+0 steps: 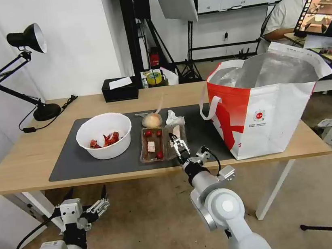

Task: Pick up the trash from the table and place it into the takeout bag.

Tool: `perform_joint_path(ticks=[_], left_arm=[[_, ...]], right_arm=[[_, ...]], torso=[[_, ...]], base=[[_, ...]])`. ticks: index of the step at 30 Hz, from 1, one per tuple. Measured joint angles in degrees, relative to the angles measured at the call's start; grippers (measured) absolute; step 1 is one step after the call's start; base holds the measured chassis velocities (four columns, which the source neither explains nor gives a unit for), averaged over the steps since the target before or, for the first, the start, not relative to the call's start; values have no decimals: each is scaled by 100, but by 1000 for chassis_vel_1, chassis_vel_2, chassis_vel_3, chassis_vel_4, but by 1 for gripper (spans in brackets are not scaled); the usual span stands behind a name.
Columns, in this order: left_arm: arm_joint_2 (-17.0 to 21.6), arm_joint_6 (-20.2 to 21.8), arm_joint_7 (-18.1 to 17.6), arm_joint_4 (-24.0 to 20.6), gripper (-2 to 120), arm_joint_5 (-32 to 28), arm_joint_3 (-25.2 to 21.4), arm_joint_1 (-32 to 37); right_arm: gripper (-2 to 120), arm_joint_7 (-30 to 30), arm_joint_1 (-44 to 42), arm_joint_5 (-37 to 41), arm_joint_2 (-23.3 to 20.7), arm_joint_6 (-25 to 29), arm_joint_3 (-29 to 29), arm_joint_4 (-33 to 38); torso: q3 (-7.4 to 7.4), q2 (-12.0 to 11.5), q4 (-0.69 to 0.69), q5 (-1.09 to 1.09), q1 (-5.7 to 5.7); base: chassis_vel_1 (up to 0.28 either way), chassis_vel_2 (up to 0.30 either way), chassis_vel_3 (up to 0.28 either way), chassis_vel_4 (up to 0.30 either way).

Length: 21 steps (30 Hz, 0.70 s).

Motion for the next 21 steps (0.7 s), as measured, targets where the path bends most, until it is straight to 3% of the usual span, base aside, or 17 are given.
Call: perform_joint_path(ticks=[21], left_arm=[[222, -53, 159, 36, 100, -161, -194, -102]], right_arm=[[100, 391, 713, 193, -2, -504, -386, -514]], torso=[[0, 0, 0, 0, 0]], base=[[0, 0, 0, 0]])
